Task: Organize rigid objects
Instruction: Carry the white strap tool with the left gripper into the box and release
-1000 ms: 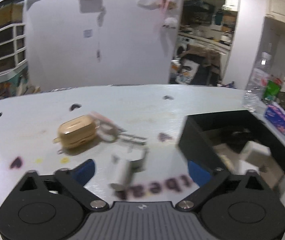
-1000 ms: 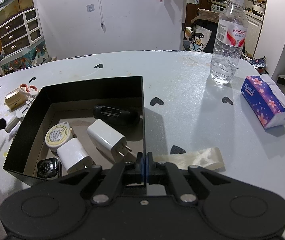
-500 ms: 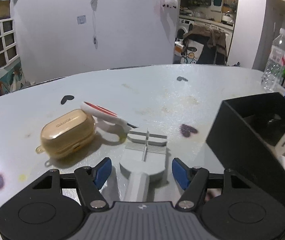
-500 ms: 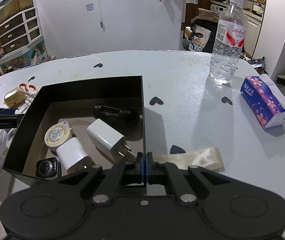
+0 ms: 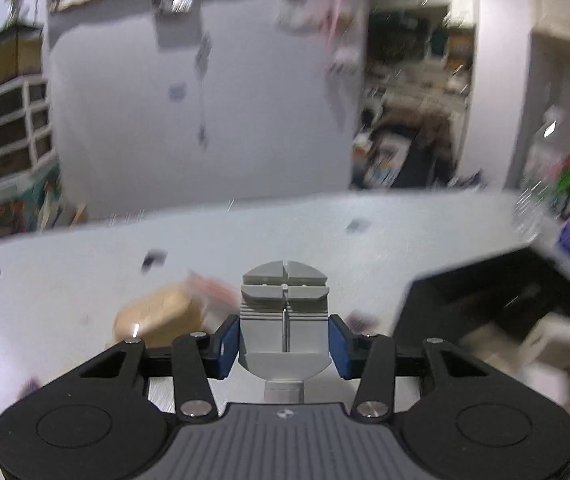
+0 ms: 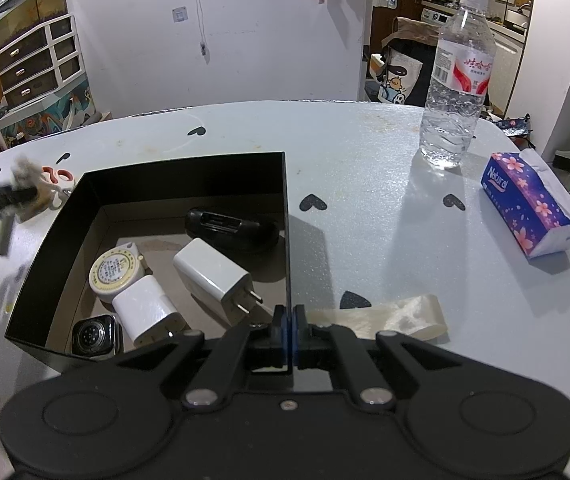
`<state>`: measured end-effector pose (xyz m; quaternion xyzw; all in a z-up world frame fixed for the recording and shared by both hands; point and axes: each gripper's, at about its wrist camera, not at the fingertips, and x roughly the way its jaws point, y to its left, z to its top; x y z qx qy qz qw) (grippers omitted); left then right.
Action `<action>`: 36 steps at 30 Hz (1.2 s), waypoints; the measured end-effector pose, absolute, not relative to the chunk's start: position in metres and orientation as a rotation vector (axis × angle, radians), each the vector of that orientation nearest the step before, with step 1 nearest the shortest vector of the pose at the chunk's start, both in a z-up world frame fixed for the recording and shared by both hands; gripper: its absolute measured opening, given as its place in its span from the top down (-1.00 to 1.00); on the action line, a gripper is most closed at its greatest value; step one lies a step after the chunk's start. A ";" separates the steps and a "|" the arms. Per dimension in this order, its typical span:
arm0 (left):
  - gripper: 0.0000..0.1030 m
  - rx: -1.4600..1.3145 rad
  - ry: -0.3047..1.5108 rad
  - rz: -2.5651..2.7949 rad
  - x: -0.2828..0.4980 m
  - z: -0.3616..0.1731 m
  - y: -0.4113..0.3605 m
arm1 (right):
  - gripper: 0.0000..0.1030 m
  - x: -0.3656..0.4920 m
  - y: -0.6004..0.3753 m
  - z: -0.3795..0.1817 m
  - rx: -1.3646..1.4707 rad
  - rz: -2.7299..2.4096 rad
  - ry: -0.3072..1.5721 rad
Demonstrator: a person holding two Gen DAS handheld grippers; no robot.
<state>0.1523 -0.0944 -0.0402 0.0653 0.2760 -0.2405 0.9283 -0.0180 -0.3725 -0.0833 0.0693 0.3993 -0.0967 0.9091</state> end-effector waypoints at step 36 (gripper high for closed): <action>-0.49 0.142 0.757 -0.761 0.137 -0.055 -0.217 | 0.95 -0.018 -0.373 -0.083 0.154 -0.184 0.815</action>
